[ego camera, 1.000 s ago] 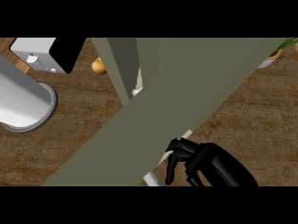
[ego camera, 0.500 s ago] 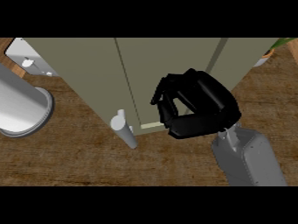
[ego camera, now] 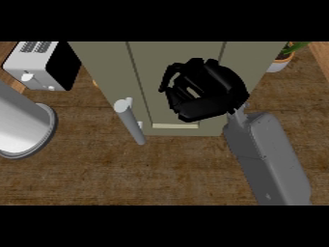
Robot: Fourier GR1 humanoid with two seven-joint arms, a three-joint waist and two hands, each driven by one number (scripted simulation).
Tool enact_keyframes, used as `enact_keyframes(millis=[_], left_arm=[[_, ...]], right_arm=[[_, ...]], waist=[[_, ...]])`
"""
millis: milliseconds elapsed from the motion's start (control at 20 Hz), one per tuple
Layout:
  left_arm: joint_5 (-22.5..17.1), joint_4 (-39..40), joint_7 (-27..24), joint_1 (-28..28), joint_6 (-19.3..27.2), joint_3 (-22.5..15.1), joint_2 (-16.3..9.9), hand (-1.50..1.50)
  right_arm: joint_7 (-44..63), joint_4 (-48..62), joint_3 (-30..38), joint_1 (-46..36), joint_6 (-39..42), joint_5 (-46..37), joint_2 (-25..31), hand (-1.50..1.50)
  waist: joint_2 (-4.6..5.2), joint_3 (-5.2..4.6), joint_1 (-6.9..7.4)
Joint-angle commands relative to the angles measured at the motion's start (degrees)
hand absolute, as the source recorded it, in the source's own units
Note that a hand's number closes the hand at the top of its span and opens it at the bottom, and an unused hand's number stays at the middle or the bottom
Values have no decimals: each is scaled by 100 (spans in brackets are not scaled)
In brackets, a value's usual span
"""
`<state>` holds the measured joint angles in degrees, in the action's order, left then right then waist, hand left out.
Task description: Pick up the bottled water, place it into the cabinet and close the cabinet
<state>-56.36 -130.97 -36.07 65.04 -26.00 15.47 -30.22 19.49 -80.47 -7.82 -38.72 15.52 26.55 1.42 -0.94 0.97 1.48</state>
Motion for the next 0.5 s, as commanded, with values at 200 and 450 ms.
enact_keyframes(millis=[200,450], left_arm=[[-269,-247,247,160,-245,170,72,-150],[-223,-231,436,-93,10,87,93,-150]], right_arm=[[-62,1106,110,-1115,-110,509,-133,150],[1,1075,-34,-1150,-85,571,-127,150]], waist=[[134,-93,223],[159,-96,179]])
